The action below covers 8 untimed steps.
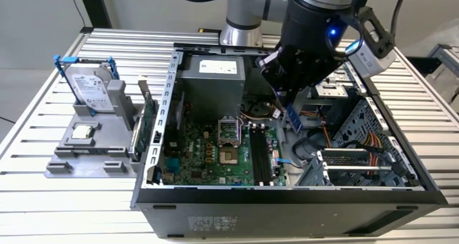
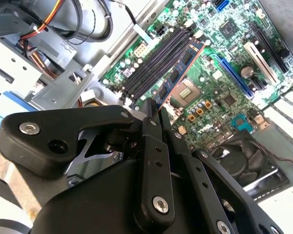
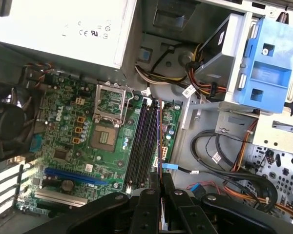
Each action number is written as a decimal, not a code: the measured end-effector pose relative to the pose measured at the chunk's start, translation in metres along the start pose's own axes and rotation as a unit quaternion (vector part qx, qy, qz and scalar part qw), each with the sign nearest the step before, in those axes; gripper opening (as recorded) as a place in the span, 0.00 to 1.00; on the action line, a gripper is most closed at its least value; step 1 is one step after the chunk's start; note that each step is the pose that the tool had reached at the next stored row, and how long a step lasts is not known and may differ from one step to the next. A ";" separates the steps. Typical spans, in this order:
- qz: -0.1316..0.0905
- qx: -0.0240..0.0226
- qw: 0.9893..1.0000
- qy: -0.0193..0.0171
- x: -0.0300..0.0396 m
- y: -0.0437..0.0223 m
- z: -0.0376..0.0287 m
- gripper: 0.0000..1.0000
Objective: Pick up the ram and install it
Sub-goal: 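Insert the ram into the slot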
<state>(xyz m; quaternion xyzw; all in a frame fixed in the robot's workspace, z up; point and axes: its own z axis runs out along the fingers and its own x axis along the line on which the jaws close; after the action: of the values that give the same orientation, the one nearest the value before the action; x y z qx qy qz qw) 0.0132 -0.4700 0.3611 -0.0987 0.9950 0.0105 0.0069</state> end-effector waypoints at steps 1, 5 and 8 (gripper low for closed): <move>0.000 0.000 1.000 0.000 0.0000 0.0000 0.0003 0.00; 0.000 0.000 1.000 0.000 0.0000 0.0000 0.0014 0.00; 0.001 0.000 1.000 0.000 0.0000 0.0000 0.0023 0.00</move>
<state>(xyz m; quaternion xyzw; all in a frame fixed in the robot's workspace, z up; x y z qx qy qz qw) 0.0132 -0.4700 0.3588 -0.0982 0.9951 0.0103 0.0069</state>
